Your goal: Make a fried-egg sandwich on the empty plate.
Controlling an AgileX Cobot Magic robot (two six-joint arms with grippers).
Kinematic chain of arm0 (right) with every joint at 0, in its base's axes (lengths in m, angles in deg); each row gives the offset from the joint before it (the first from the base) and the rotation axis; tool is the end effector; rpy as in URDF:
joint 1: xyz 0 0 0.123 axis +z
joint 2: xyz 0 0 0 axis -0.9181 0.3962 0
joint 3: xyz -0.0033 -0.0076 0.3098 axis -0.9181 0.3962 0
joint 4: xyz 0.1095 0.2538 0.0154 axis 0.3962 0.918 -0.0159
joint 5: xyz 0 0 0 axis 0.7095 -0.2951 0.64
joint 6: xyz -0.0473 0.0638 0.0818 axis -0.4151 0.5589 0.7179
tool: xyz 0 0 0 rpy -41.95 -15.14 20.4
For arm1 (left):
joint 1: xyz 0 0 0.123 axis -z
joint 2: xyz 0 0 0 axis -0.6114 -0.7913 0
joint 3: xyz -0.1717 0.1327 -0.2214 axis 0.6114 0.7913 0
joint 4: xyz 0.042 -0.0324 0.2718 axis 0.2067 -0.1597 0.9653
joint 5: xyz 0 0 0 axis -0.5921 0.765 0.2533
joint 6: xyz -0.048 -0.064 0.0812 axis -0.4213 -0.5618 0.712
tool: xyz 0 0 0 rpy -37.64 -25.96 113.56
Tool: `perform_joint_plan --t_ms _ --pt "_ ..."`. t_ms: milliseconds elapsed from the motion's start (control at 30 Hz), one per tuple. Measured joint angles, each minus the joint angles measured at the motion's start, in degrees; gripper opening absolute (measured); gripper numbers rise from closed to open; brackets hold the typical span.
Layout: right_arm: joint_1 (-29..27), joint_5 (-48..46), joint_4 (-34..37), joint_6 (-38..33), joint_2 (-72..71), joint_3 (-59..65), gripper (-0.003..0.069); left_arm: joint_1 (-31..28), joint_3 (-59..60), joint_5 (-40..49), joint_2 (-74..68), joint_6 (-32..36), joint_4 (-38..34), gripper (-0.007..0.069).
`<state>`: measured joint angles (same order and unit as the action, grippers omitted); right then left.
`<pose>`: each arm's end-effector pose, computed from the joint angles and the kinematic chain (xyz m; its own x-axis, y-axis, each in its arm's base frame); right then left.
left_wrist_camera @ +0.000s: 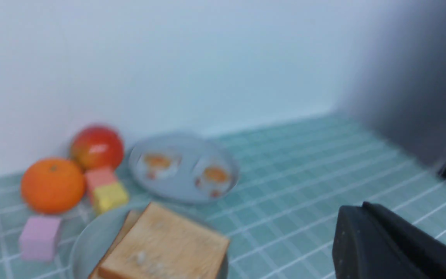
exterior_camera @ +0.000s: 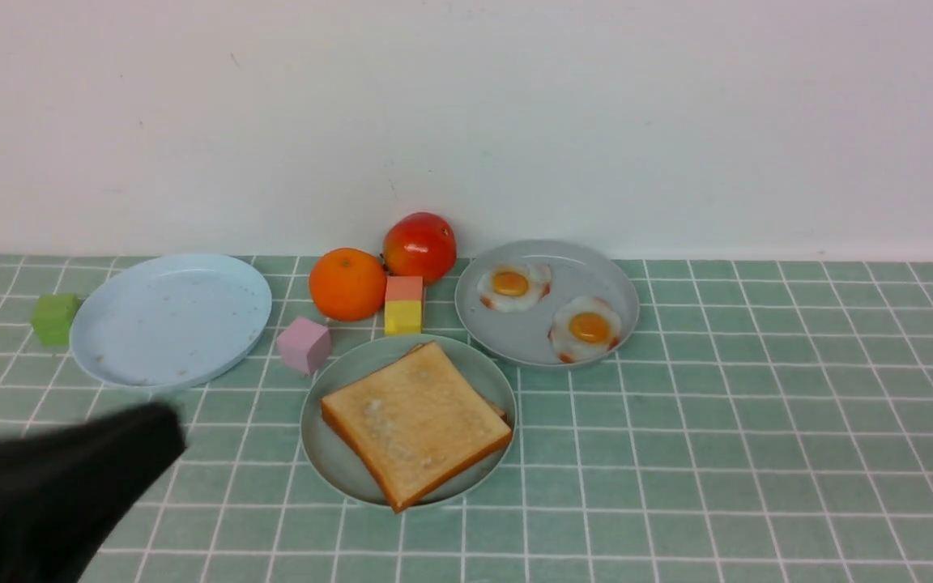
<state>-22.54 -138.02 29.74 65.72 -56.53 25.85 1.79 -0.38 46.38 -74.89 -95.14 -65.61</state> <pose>0.0529 0.0257 0.3724 -0.5907 -0.1787 -0.7869 -0.4444 0.8860 0.1324 0.0925 -0.0761 0.2969 -0.1303 -0.1676 -0.9772 0.6223 0.7535 -0.2122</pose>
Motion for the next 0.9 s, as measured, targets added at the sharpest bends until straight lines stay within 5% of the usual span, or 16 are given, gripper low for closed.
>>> perform_joint_plan --t_ms 533,900 --pt "0.00 38.65 -1.36 9.71 -4.84 21.04 0.0079 0.00 12.50 0.52 15.48 -0.13 -0.47 -0.0013" --pt "0.00 42.63 -1.52 9.87 -4.84 28.75 0.0095 0.00 12.63 6.28 15.48 -0.13 -0.47 -0.0013"
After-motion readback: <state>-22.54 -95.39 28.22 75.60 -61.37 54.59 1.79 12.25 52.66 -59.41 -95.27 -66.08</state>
